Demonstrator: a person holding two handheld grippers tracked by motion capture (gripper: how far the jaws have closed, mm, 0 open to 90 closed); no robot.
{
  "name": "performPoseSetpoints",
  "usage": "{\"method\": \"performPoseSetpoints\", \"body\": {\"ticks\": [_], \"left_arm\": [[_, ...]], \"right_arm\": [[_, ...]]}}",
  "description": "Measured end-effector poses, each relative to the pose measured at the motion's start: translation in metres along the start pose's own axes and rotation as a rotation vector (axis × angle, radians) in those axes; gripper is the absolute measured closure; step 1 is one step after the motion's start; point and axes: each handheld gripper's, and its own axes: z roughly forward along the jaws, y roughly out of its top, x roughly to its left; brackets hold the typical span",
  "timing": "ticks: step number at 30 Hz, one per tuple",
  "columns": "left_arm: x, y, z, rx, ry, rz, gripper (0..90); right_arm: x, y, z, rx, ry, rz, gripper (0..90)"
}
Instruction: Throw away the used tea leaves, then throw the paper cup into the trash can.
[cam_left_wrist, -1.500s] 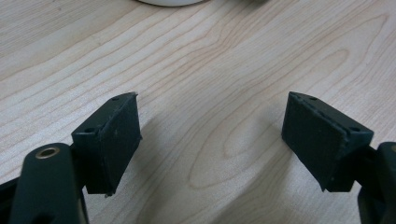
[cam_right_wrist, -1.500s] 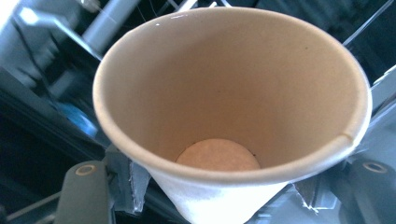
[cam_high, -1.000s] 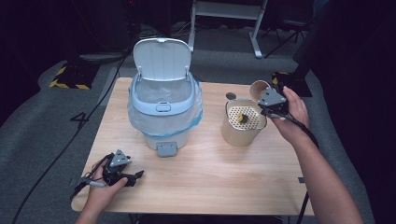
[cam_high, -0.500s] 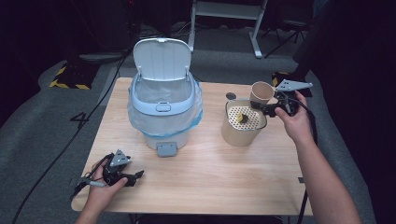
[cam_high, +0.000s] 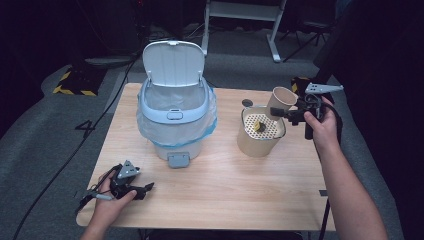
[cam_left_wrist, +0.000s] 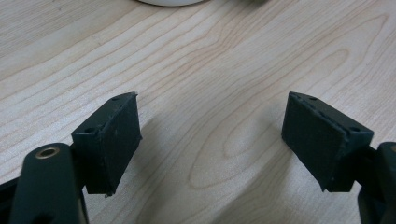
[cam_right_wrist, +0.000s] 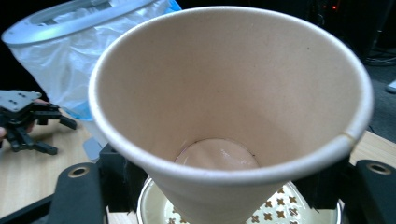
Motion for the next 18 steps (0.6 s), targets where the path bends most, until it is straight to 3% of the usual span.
{"method": "performPoseSetpoints", "body": {"ticks": [8, 12, 18], "left_arm": [[0.000, 0.000, 0.000, 0.000, -0.004, -0.002, 19.7], [0.000, 0.000, 0.000, 0.001, -0.003, -0.002, 19.8], [0.000, 0.000, 0.000, 0.000, -0.002, -0.001, 19.8]], "right_arm": [[0.003, 0.003, 0.000, 0.030, -0.029, -0.027, 29.3], [0.009, 0.008, 0.003, 0.046, -0.057, -0.066, 29.3], [0.021, 0.025, 0.005, 0.042, -0.046, -0.111, 29.2]]}}
